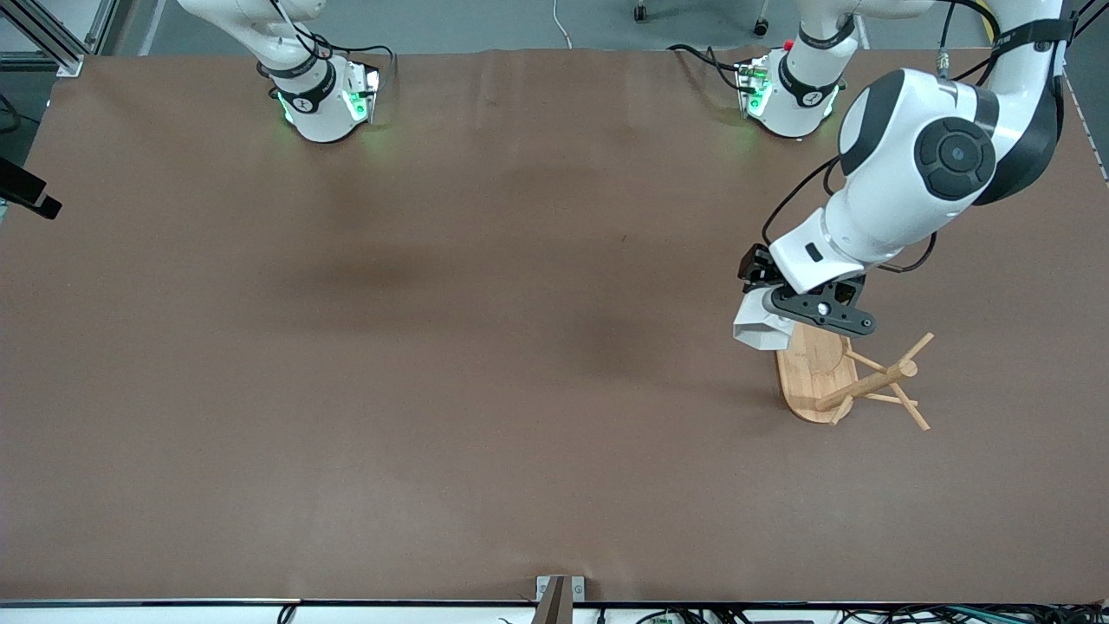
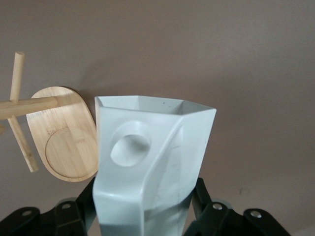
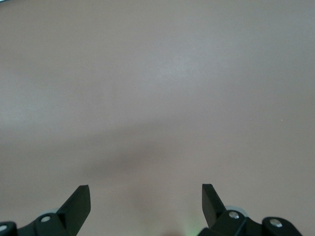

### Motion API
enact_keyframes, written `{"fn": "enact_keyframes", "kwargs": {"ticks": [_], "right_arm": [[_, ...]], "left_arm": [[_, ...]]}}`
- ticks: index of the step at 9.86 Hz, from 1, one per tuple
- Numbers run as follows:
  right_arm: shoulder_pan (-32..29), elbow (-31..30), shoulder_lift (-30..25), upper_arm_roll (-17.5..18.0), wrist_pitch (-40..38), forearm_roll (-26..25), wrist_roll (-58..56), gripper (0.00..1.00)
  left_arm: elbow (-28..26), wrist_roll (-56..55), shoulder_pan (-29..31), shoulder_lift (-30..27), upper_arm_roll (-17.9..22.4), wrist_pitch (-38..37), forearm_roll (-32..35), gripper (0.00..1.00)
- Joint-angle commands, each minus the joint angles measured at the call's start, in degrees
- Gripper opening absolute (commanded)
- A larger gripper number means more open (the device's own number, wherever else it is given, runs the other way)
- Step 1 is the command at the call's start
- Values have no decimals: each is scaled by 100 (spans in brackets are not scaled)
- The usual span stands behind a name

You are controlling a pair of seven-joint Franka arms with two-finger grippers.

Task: Hang cup on rack
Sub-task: 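Lower the cup onto the rack's dowel peg with the left gripper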

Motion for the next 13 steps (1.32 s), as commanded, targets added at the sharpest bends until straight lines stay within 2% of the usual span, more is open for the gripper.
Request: {"fn": "enact_keyframes", "kwargs": {"ticks": [1,6,9,13], "right_arm": [[-15,2,-24,15,-99,-98,-94,100],[81,11,-33,-54,-152,-98,-112,100],[310,11,-33,-335,-144,-98,-120,100],[266,11,-24,-327,-135,-90,-129,100]], "left_arm": [[-539,316,240,-98,-16,434,50,0],[-601,325,382,121,19,760,50,0],[-584,422,461,289,19,962,59,0],[-549,703,584,456,37,1226,42,0]]}}
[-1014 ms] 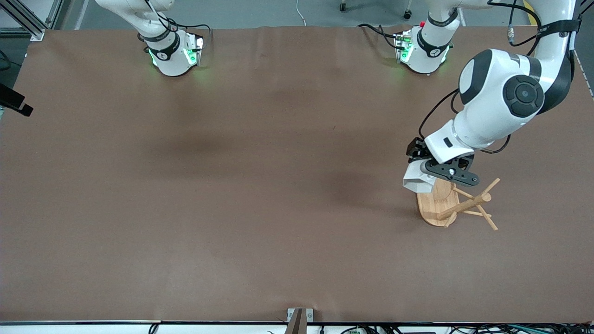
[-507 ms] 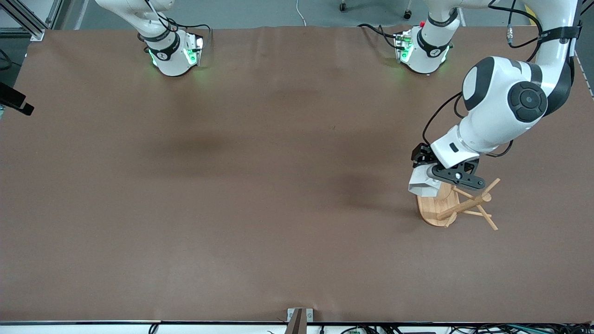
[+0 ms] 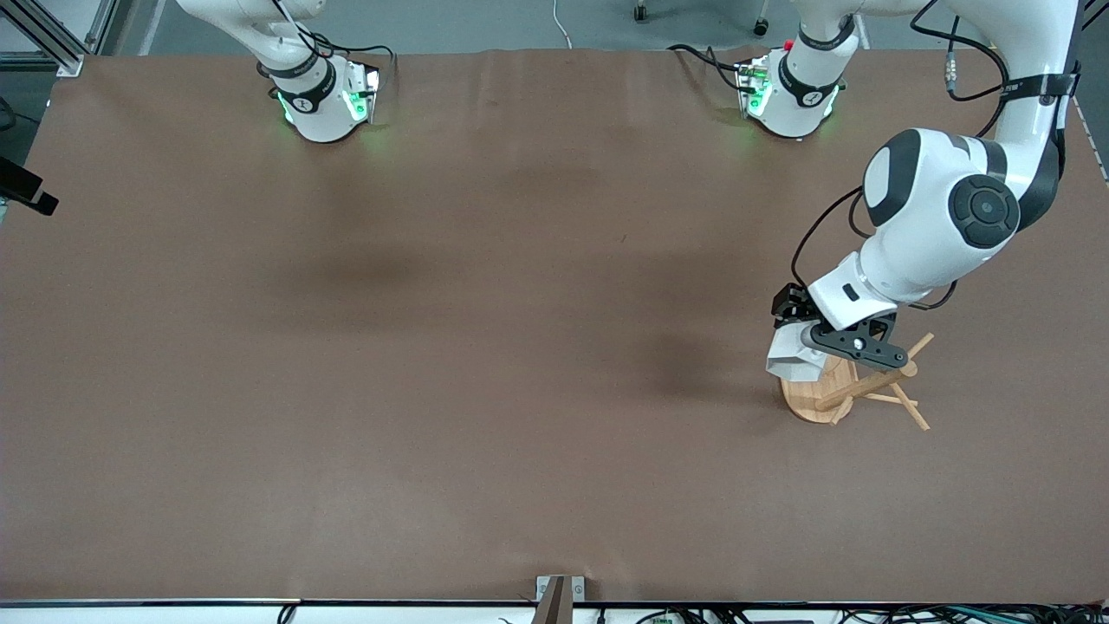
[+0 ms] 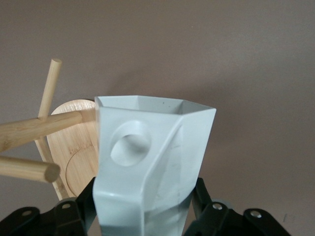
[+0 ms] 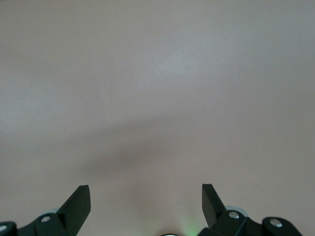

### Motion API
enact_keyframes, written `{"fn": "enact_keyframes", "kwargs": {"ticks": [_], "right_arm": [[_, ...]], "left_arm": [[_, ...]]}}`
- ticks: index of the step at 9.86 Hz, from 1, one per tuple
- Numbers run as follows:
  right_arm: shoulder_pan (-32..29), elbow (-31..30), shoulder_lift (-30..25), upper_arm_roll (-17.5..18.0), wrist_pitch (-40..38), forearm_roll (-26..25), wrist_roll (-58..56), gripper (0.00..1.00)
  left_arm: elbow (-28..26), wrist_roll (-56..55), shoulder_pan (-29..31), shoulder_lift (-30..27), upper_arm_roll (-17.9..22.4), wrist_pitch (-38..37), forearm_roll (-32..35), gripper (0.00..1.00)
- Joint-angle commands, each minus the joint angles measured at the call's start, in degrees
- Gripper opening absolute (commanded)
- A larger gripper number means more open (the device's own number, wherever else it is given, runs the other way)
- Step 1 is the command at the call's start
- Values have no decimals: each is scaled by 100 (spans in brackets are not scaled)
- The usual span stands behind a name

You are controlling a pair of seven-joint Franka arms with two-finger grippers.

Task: Hang cup on rack
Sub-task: 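Lower the cup onto the rack's dowel peg with the left gripper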

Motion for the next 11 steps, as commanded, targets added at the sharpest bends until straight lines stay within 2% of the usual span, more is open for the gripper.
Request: {"fn": "enact_keyframes", "kwargs": {"ticks": [1,11], "right_arm": [[61,11,-24,-51,-54,-88,-56,100],[70,19,-24,-60,-55,-88,-65,100]], "left_arm": [[-66,193,77,174,-1,216,42,0],[31,527,287,227,78,278,33,1]]}}
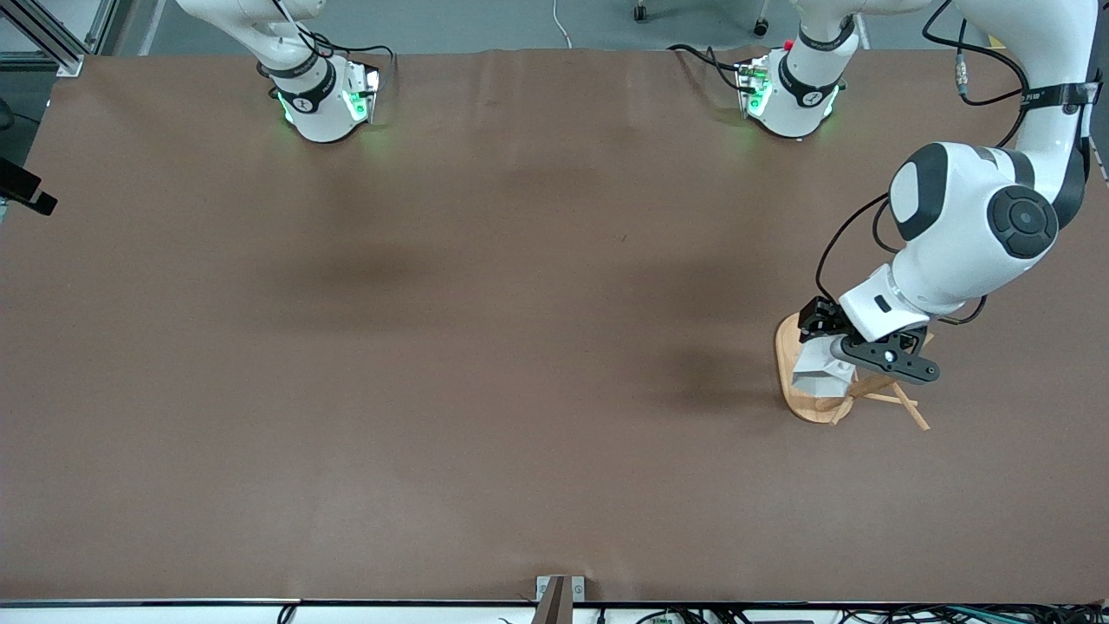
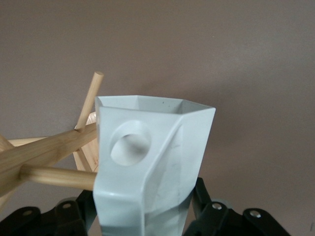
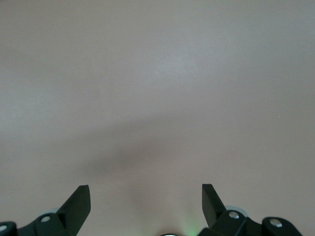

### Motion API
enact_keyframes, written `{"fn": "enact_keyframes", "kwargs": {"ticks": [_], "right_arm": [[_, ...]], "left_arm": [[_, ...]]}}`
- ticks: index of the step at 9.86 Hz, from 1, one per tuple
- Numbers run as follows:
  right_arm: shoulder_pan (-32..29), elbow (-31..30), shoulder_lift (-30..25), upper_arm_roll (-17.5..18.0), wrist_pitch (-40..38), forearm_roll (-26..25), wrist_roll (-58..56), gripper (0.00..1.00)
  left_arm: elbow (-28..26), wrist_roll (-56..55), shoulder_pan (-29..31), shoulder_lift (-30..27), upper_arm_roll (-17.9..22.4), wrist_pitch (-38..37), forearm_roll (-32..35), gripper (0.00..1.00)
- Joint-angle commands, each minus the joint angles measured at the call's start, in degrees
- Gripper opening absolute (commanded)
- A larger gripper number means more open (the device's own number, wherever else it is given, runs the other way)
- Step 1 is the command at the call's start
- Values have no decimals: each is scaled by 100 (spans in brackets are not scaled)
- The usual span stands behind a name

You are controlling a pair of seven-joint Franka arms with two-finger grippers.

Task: Hang cup on rack
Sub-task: 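Lower the cup onto the rack's dowel peg with the left gripper, then open the left gripper and lift it away from the rack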

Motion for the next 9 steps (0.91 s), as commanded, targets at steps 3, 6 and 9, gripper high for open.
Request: {"fn": "enact_keyframes", "kwargs": {"ticks": [3,6,9], "right_arm": [[53,19,-33,-35,-60,-88,-61,100],[53,11,-24,-26,-52,-88,-61,100],[44,11,-33,-35,-52,-88,-61,100]], "left_arm": [[-16,77,33,205,120,69,41,13],[36,-19,95,180,120,60,59,100],[98,-178,86,-232,76,-342,112,100]]}}
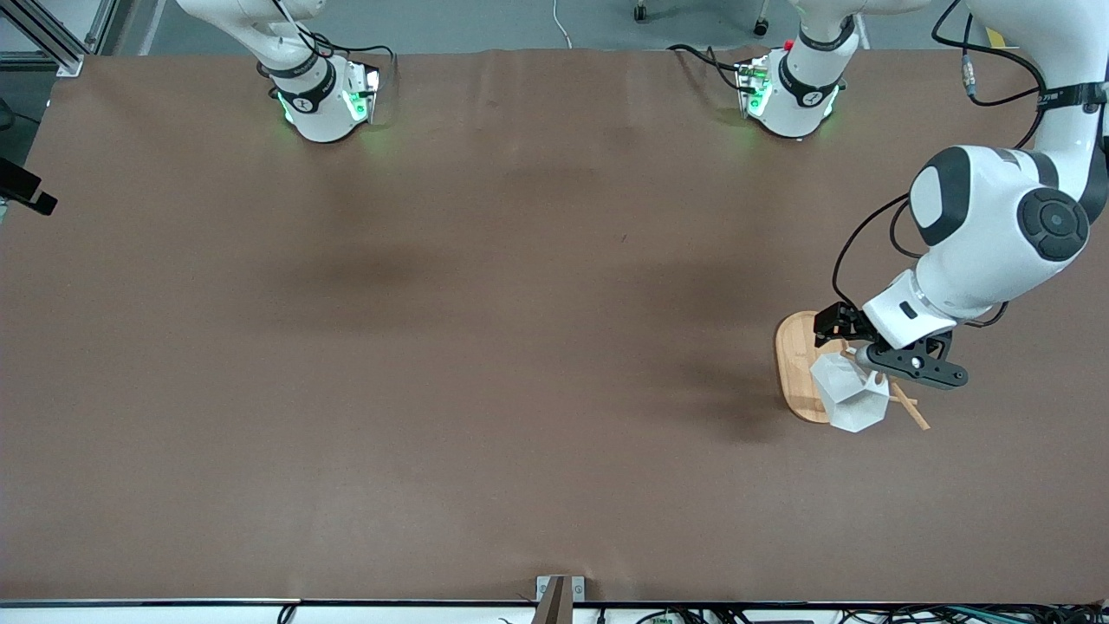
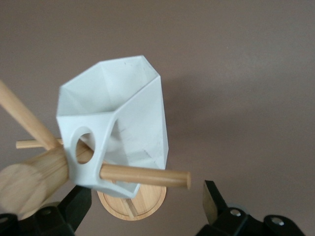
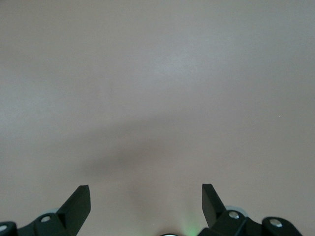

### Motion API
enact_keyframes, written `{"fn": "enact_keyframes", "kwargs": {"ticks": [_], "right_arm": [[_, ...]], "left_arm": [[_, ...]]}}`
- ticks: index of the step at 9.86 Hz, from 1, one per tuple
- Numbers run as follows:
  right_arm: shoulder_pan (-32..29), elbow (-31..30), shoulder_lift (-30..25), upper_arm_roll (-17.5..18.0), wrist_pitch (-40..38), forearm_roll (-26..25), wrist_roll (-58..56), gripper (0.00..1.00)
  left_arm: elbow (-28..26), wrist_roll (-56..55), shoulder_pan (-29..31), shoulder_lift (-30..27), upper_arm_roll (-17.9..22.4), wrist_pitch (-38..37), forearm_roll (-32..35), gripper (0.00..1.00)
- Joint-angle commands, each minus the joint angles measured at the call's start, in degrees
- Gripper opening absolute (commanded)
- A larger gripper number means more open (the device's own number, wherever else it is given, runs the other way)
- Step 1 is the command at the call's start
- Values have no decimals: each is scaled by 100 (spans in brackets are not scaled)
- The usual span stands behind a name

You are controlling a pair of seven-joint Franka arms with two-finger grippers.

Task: Hang cup on rack
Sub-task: 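Open the left gripper and lift it away from the rack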

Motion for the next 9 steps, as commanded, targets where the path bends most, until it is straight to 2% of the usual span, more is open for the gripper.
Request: {"fn": "enact_keyframes", "kwargs": {"ticks": [1,3,5,6,8,9], "right_arm": [[43,19,-24,-26,-51,-88,-58,100],[43,19,-33,-35,-51,-88,-58,100],[43,19,-24,-35,-51,-88,-58,100],[43,19,-33,-35,-51,-88,-58,100],[35,19,-24,-35,-51,-88,-67,100],[35,10,-33,-35,-51,-88,-67,100]], "left_arm": [[125,-60,4,-287,-28,-611,129,100],[1011,-225,-135,-392,-28,-2154,374,100],[1007,-1084,-189,-935,-54,-2801,419,100],[980,-1244,-172,-1190,-54,-3082,419,100],[770,-1290,-128,-1674,-46,-3190,419,100],[847,-1255,-84,-1702,-11,-3338,428,100]]}}
